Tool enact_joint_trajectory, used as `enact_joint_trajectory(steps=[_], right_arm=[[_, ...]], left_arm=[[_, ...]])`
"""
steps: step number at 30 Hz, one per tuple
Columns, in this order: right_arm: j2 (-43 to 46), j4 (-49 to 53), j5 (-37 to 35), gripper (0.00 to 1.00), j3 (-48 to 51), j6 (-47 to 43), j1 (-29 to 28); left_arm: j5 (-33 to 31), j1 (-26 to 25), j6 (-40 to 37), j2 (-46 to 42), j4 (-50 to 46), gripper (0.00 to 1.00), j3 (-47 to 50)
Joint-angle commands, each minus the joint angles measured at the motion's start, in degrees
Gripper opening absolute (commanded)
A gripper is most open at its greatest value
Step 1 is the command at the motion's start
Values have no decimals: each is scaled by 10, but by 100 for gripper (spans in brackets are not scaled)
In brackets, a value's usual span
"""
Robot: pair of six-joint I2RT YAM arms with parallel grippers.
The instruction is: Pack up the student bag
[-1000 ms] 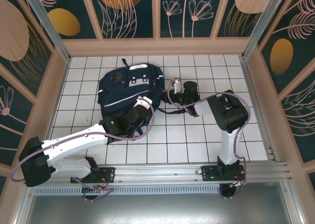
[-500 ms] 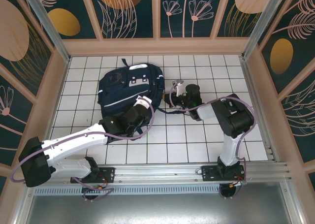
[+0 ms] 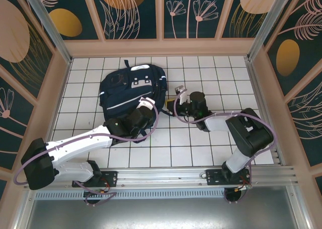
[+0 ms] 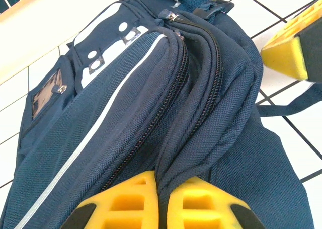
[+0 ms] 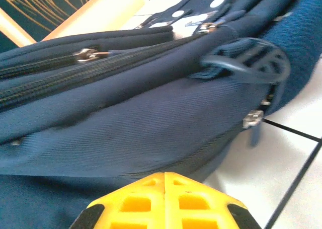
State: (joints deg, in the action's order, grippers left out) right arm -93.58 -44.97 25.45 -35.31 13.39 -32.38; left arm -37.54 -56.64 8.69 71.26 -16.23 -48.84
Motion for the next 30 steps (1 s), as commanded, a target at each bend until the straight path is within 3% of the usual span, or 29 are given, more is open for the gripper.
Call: enact_joint_trajectory(steps=[1,2,4,16,30], right_arm=[[15,25,-46,0,3,-29,-11],[11,24,-47,0,3,-29,-7],[3,21,-57,18,1,-35,-2],[-107,12,-38,42,-87,-43,7],[-174,-48,39,45,-117,-11,37]], left_arm=[[-47,12,20,-10,37,0,0],[-51,13,19,-14,34,0,0],[-50,13,18,-26,24,0,-1],[-26,15,3,-79,4,0,6],[-13,19,4,-86,-13,0,-20]])
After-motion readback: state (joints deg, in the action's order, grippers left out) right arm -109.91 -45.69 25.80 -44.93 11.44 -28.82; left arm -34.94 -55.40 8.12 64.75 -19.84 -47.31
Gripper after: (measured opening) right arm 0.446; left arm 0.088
